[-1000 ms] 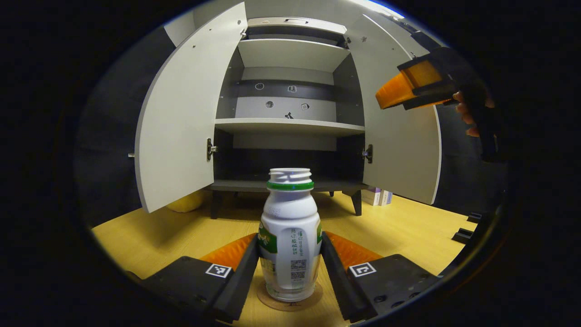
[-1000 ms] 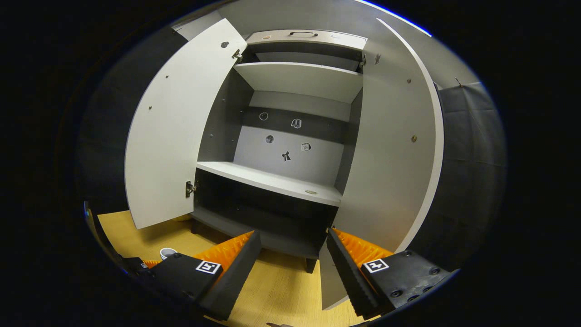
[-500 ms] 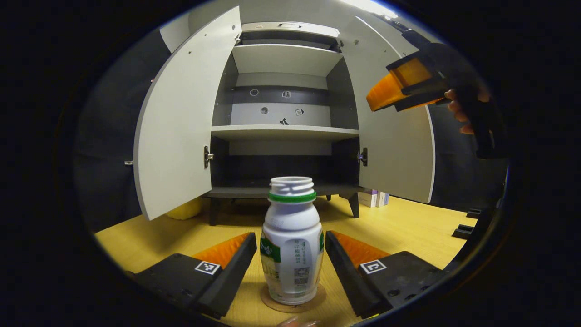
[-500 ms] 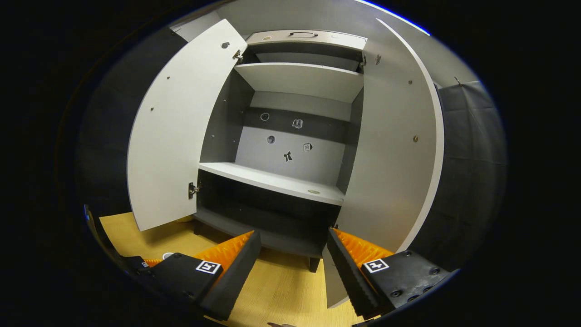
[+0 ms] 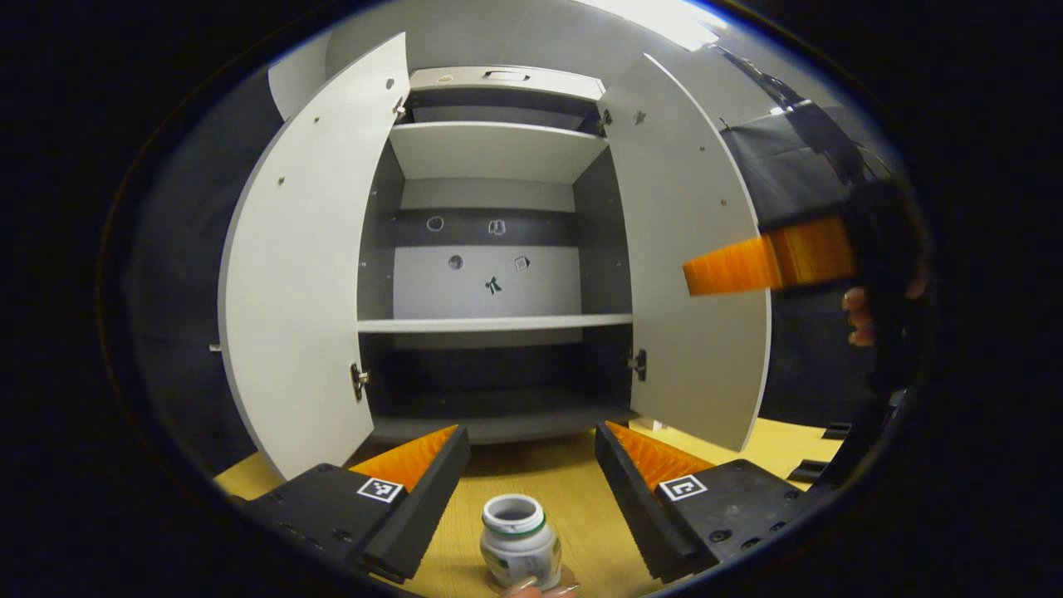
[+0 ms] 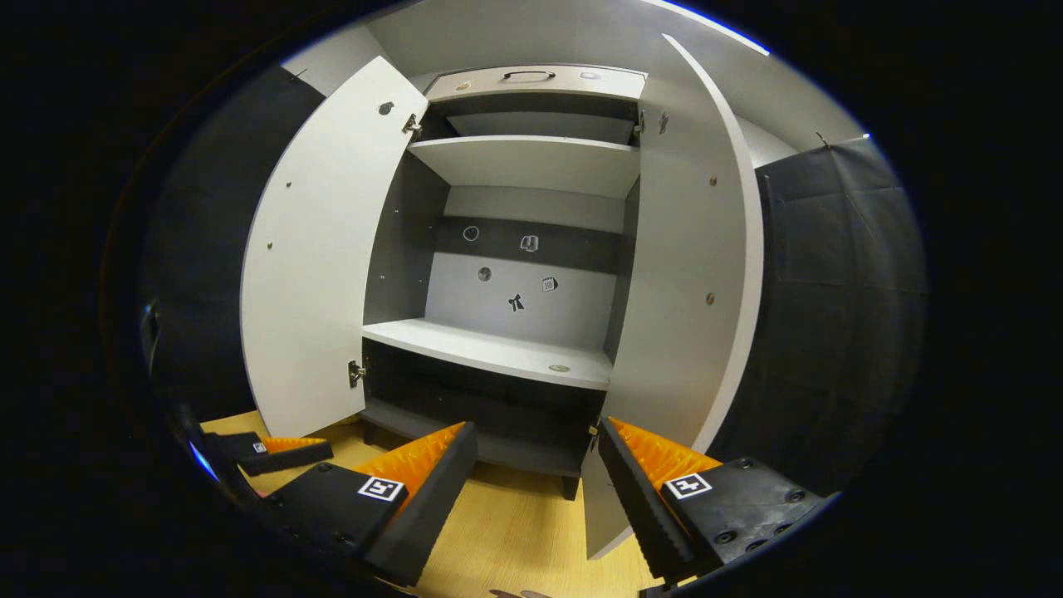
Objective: Grasp the bottle in the cabinet with the left hand and place it on the coaster, then close the right door with the right hand and the left door with the left hand.
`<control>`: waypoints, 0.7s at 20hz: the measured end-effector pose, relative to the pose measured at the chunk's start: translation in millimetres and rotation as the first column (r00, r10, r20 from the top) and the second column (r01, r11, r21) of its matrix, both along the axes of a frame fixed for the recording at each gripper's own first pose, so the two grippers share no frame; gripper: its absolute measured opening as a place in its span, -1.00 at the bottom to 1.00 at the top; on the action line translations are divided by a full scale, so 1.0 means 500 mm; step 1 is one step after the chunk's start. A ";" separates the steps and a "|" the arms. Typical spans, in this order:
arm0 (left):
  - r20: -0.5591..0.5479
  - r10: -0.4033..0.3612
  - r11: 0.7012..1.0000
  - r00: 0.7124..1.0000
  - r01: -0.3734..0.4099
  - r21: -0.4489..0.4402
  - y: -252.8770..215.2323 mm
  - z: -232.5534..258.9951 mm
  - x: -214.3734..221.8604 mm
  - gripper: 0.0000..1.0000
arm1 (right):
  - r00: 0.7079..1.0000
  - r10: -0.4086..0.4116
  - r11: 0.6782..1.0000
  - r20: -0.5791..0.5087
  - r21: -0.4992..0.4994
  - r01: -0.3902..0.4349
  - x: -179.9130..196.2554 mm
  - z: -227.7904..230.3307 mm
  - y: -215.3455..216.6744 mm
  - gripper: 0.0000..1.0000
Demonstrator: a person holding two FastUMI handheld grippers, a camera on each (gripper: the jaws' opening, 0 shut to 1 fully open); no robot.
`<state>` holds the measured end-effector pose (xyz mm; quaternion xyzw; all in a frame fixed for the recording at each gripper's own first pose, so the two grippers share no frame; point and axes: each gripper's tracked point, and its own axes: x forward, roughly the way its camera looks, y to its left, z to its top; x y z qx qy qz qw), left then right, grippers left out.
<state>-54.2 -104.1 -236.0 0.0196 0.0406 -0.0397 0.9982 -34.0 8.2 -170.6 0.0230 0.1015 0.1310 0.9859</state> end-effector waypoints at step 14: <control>0.063 0.029 0.999 0.998 -0.030 0.011 0.006 0.402 -0.092 0.88 | 0.982 -0.171 0.984 0.076 0.062 0.167 -0.027 0.210 -0.284 0.95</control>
